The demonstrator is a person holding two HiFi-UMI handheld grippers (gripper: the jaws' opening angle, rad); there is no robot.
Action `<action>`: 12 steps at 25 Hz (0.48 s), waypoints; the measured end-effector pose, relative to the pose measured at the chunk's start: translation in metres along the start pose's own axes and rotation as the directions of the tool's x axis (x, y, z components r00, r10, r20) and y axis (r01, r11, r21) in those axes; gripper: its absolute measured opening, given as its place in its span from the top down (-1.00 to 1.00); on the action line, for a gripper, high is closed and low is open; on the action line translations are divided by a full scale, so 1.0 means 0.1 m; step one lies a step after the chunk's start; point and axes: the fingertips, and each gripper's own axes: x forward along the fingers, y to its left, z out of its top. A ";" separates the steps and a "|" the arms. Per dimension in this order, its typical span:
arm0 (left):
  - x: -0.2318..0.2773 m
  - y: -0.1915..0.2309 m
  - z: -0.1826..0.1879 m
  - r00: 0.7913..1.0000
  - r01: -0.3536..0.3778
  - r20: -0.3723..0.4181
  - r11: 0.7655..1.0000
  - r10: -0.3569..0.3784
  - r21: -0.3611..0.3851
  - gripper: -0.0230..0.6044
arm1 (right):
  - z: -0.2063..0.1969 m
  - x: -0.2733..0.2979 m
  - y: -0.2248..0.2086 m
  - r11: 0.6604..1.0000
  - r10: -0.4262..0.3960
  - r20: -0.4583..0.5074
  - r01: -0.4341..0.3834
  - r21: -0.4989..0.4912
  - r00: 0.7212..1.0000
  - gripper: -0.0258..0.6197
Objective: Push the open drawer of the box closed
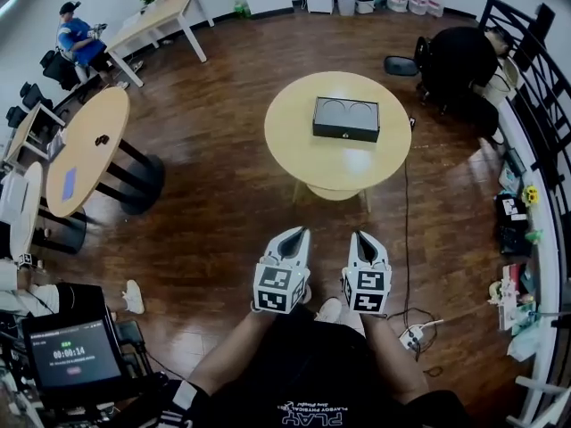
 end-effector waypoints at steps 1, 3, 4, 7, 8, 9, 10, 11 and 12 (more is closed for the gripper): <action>-0.04 -0.01 -0.04 1.000 -0.002 -0.005 1.000 0.002 0.002 0.94 | -0.06 -0.02 0.04 1.000 0.007 -0.006 -0.007 0.003 1.000 0.90; -0.12 -0.03 -0.11 1.000 -0.005 -0.013 1.000 0.005 0.007 0.94 | -0.17 -0.06 0.10 1.000 0.019 -0.019 -0.019 0.012 1.000 0.90; -0.17 -0.04 -0.12 1.000 -0.007 -0.017 1.000 0.007 0.010 0.94 | -0.20 -0.10 0.12 1.000 0.024 -0.023 -0.024 0.015 0.999 0.90; -0.34 -0.05 -0.15 1.000 -0.013 -0.019 1.000 0.013 0.015 0.94 | -0.23 -0.20 0.21 0.999 0.032 -0.023 -0.032 0.020 0.999 0.90; -0.37 -0.03 -0.15 1.000 -0.016 -0.017 1.000 0.016 0.012 0.94 | -0.21 -0.20 0.23 0.999 0.032 -0.020 -0.031 0.022 0.999 0.90; -0.39 0.00 -0.14 1.000 -0.019 -0.017 1.000 0.019 0.009 0.94 | -0.18 -0.19 0.24 0.999 0.031 -0.016 -0.030 0.025 0.999 0.90; -0.39 0.02 -0.14 1.000 -0.022 -0.017 1.000 0.022 0.007 0.94 | -0.14 -0.18 0.24 0.999 0.029 -0.012 -0.028 0.027 1.000 0.90; -0.39 0.03 -0.14 1.000 -0.025 -0.018 1.000 0.025 0.004 0.94 | -0.11 -0.17 0.24 0.999 0.027 -0.009 -0.027 0.027 1.000 0.90; -0.39 0.05 -0.15 0.999 -0.028 -0.017 1.000 0.028 -0.001 0.94 | -0.09 -0.16 0.23 0.999 0.025 -0.007 -0.025 0.026 1.000 0.90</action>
